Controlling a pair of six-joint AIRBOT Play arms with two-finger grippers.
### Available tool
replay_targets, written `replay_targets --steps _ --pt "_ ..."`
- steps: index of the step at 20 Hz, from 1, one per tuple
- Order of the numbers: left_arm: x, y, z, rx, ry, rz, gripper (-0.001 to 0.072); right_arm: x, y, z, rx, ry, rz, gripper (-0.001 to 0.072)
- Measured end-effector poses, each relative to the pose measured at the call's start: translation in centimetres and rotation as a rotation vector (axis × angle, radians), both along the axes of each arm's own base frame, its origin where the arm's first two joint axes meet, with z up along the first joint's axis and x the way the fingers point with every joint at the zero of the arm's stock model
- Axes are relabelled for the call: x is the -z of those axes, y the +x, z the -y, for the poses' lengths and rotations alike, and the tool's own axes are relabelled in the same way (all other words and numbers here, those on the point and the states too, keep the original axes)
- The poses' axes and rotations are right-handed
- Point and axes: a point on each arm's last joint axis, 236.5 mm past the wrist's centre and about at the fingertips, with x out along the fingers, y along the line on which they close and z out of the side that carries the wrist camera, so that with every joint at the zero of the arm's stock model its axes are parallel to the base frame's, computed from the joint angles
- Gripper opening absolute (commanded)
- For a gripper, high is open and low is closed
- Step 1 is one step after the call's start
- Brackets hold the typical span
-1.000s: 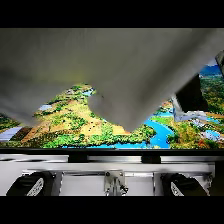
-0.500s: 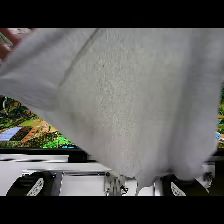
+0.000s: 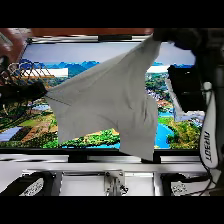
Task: Fold the shirts.
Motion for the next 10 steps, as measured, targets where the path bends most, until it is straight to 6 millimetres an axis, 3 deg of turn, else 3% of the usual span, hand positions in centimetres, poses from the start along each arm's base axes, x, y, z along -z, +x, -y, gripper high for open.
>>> replay_targets --steps 2,3,4,5,6,8,10 --pt "3.7 2.0 0.2 -0.018 -0.031 -0.060 0.0040 5.4 1.3 -0.8 0.019 0.072 -0.116 0.0080" --pt "5.4 2.6 0.5 -0.025 -0.052 -0.094 0.0059 7.7 1.5 -1.3 0.023 0.108 -0.176 0.0146" --pt "7.0 3.0 0.8 -0.033 -0.078 -0.131 0.0202 9.5 1.5 -1.7 0.025 0.137 -0.228 0.0381" --pt "8.0 3.3 1.2 -0.037 -0.101 -0.155 0.0459 10.9 1.2 -2.1 0.025 0.161 -0.272 0.0520" --pt "8.6 3.5 1.4 -0.042 -0.124 -0.177 0.0651 11.4 0.9 -2.4 0.021 0.173 -0.300 0.0520" --pt "8.7 3.2 1.0 -0.024 -0.134 -0.227 0.0659 11.2 -0.3 -1.9 0.003 0.154 -0.340 0.0520" --pt "8.3 1.6 -1.2 0.023 -0.083 -0.313 0.0654 9.8 -2.3 0.6 -0.001 0.067 -0.372 0.0520"
